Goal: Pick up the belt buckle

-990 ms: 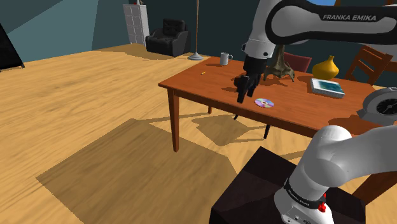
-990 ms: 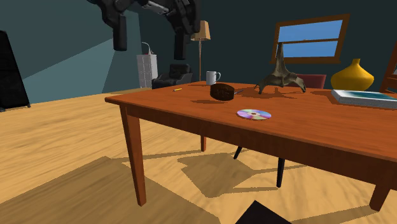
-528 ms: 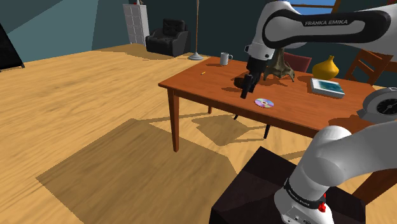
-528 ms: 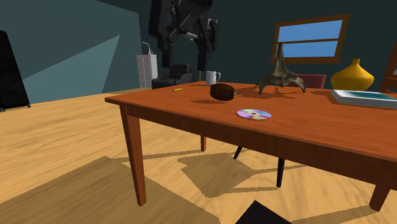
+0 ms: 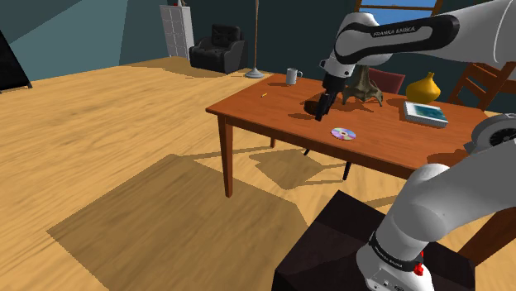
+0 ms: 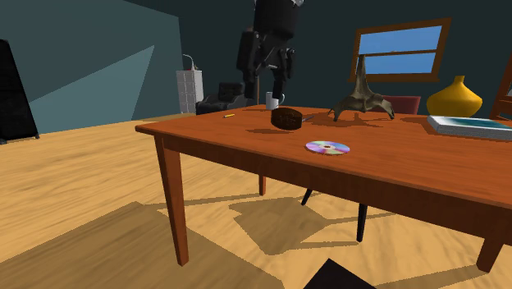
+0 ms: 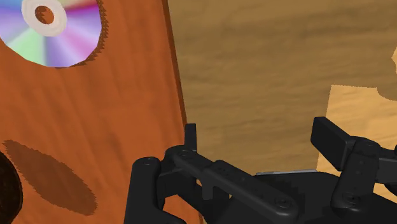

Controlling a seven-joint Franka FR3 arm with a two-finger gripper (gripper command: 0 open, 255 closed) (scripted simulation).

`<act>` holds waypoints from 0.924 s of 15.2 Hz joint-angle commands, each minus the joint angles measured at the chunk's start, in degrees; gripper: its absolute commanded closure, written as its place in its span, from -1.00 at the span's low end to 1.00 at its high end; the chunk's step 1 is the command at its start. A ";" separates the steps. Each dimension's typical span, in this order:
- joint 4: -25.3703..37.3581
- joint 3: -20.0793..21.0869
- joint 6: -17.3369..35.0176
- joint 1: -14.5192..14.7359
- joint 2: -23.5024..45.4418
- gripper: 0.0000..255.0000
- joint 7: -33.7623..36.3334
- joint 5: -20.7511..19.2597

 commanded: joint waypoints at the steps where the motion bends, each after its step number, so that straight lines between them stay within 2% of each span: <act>1: 1.80 -2.49 1.62 -0.06 2.89 -1.00 -3.57 -0.08; 8: 11.13 -10.81 6.10 0.84 15.82 -1.00 -16.34 3.86; 14: 22.40 -16.52 6.96 0.33 29.49 -1.00 -28.86 12.54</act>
